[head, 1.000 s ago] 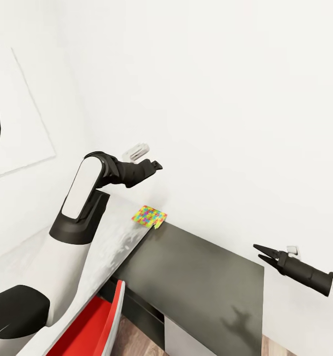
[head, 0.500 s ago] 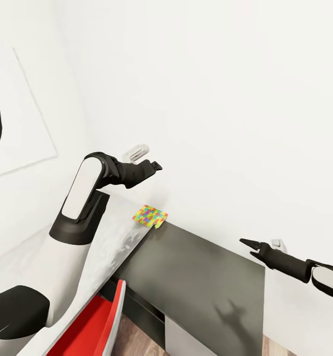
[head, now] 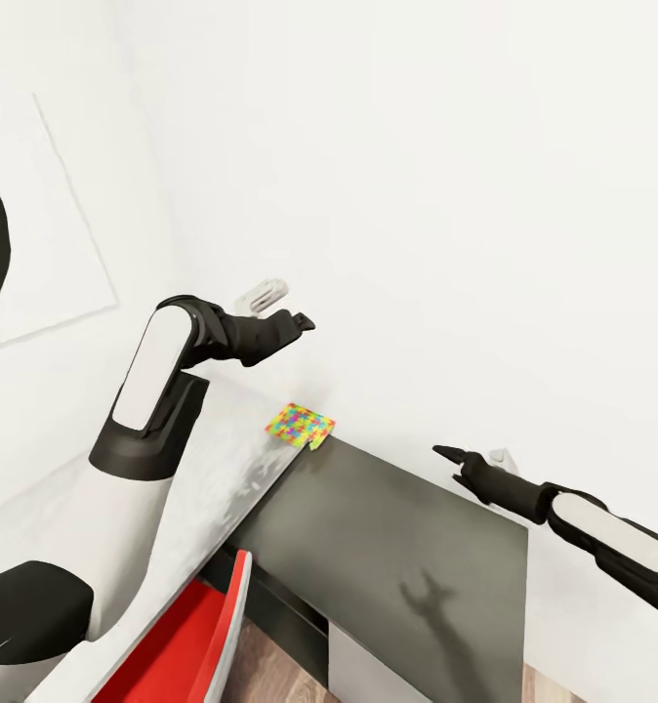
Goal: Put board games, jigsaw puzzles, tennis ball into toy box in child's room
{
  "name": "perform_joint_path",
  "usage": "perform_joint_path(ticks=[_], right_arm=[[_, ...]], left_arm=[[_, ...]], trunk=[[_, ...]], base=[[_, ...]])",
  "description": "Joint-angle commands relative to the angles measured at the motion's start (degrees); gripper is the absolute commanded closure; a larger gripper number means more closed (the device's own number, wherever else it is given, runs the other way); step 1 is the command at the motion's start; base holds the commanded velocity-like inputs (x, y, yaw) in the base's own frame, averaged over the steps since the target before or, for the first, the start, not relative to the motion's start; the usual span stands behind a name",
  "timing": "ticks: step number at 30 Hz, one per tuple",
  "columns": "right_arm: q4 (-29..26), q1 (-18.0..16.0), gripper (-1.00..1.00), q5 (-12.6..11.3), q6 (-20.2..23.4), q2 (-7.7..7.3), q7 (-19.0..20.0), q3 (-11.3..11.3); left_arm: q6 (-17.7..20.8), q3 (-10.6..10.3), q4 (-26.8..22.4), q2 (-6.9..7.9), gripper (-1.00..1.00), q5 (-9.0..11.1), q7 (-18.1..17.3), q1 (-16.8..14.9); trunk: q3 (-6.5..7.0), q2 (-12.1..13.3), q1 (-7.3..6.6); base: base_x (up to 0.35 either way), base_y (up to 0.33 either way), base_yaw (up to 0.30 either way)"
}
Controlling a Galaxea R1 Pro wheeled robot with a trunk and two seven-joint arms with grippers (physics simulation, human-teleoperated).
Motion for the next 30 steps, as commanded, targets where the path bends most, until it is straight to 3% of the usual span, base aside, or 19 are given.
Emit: perform_joint_path(ticks=[1,5,9,11,12,14,15,17,18,20,21,23,24,26,30], right_arm=[[0.0,-0.1,-1.0,-0.4,0.0,-0.02,0.2,0.2],[0.4,-1.2,-1.0,1.4,0.4,3.13,-2.7,-1.3],[0.8,-1.9,-1.0,2.2,0.5,4.73,-4.2,-2.2],[1.7,-2.4,-1.0,2.7,0.6,6.4,-5.1,-3.0],[1.7,-2.4,-1.0,2.7,0.6,6.4,-5.1,-3.0],[2.9,-2.8,-1.0,3.0,0.7,8.61,-5.7,-3.5],[2.9,-2.8,-1.0,3.0,0.7,8.61,-5.7,-3.5],[4.2,-3.4,-1.0,3.3,0.8,11.03,-6.2,-4.0],[4.2,-3.4,-1.0,3.3,0.8,11.03,-6.2,-4.0],[6.5,-4.7,-1.0,3.6,1.5,13.25,-6.9,-4.3],[6.5,-4.7,-1.0,3.6,1.5,13.25,-6.9,-4.3],[9.6,-6.2,-1.0,3.7,3.0,15.06,-7.5,-4.6],[9.6,-6.2,-1.0,3.7,3.0,15.06,-7.5,-4.6],[13.2,-7.8,-1.0,3.7,5.1,16.78,-7.7,-4.7],[16.5,-9.3,-1.0,3.7,7.0,18.47,-7.8,-4.8]], left_arm=[[0.3,0.0,0.0,-0.01,-1.0,0.4,0.5,-0.1],[0.1,0.2,-0.4,1.53,-1.0,0.4,0.3,-1.3],[-0.2,0.3,-0.6,2.82,-1.0,0.4,0.2,-1.9],[-0.3,0.5,-0.9,4.36,-1.0,0.4,0.2,-2.4],[-0.3,0.5,-0.9,4.36,-1.0,0.4,0.2,-2.4],[-0.5,1.0,-1.2,6.13,-1.0,0.6,0.4,-2.7],[-0.5,1.0,-1.2,6.13,-1.0,0.6,0.4,-2.7],[-0.5,2.0,-1.5,7.74,-1.0,1.0,0.5,-2.9],[-0.5,2.0,-1.5,7.74,-1.0,1.0,0.5,-2.9],[-0.5,3.3,-1.7,8.88,-1.0,1.8,0.7,-3.1],[-0.5,3.3,-1.7,8.88,-1.0,1.8,0.7,-3.1],[-0.5,4.6,-1.8,9.63,-1.0,2.9,0.8,-3.6],[-0.5,4.6,-1.8,9.63,-1.0,2.9,0.8,-3.6],[-0.5,5.4,-1.9,10.12,-1.0,3.9,1.0,-4.2],[-0.4,5.8,-1.9,10.44,-1.0,4.6,1.5,-4.7]], trunk=[[-0.14,-0.1,0.04],[-0.16,-0.1,0.04],[-0.17,-0.1,0.04],[-0.17,-0.1,0.04],[-0.18,-0.1,0.04],[-0.18,-0.1,0.04],[-0.18,-0.1,0.04],[-0.18,-0.1,0.04],[-0.18,-0.1,0.04],[-0.18,-0.1,0.04],[-0.18,-0.1,0.04],[-0.18,-0.1,0.04],[-0.18,-0.1,0.04],[-0.18,-0.1,0.04],[-0.18,-0.1,0.04]], base=[[0.0,0.0,0.019],[0.0,0.0,0.013],[0.0,0.0,0.008],[0.0,0.0,0.005],[0.0,0.0,0.004],[0.0,0.0,0.003],[0.0,0.0,0.003],[0.0,0.0,0.002],[0.0,0.0,0.002],[0.0,0.0,0.001],[0.0,0.0,0.001],[0.0,0.0,0.0],[0.0,0.0,0.0],[0.0,0.0,0.0],[0.0,0.0,0.0]])
